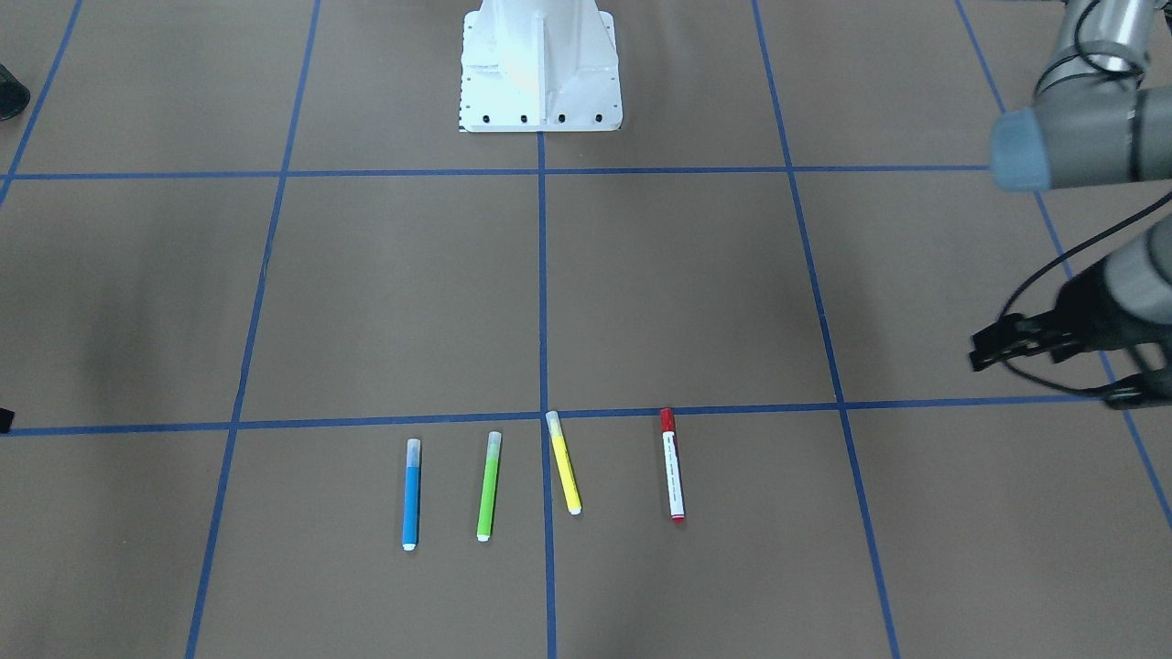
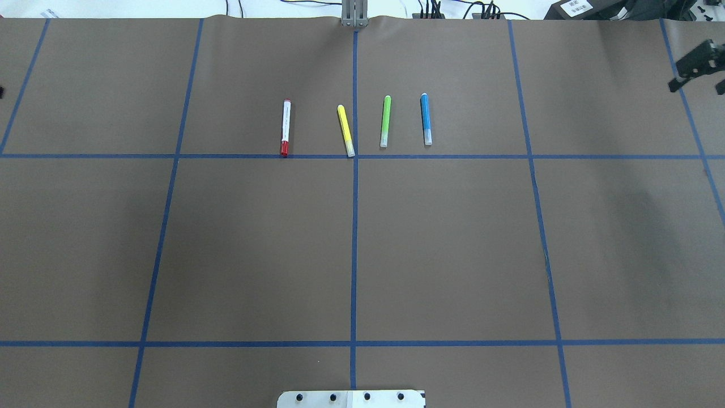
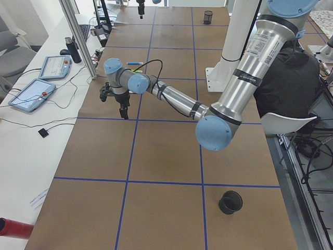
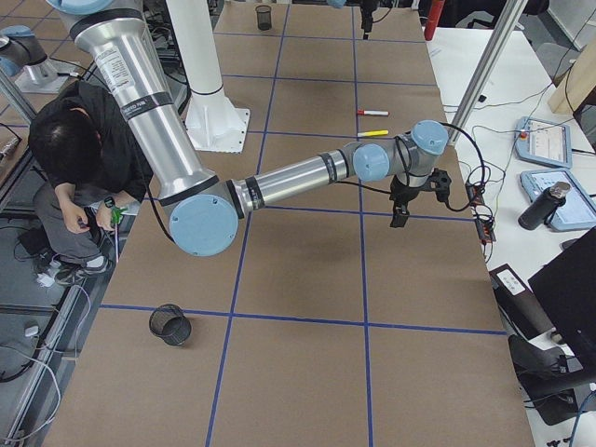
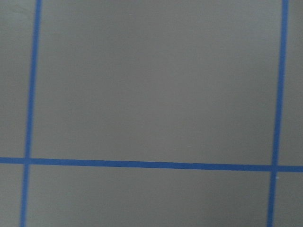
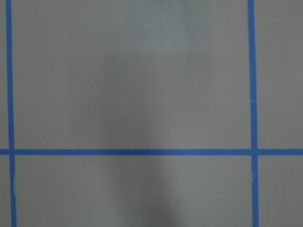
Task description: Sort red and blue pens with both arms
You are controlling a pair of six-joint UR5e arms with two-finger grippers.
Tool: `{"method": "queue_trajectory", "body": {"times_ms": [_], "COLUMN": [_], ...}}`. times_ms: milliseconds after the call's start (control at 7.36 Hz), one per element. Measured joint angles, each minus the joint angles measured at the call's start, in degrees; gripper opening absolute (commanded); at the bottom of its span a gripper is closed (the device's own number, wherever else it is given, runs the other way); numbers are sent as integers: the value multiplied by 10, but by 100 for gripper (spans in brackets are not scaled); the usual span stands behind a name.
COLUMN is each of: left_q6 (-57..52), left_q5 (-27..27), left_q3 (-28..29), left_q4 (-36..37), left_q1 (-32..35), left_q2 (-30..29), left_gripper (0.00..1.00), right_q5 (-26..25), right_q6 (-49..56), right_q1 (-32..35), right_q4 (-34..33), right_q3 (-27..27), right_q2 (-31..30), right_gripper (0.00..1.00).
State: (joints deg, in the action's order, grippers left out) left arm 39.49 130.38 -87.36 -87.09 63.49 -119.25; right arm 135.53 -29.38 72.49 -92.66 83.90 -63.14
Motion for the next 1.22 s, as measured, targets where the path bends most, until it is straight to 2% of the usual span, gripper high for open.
{"method": "queue_trajectory", "body": {"times_ms": [272,543,951,1222], "left_q6": [115,196,229,230], "left_q5": [-19,-50,-80,-94], "left_q3": [137,233,267,298], "left_q4": [-105,-152,-179,-213], "left_q1": [-72,-121,-170,-185], "left_q2": [-105,-192,-230,-237], "left_gripper": [100,100,99,85], "right_q5": [-25,-38,-59,-63], "right_q6": [-121,-199,-219,-219], "right_q1": [-57,-97,-133,-137], "right_q4": [43,62,67,67], "right_q3": [-8,-39,-58,-59], "right_q2": [36,82,108,110], "right_gripper": [99,99,99,99]}}
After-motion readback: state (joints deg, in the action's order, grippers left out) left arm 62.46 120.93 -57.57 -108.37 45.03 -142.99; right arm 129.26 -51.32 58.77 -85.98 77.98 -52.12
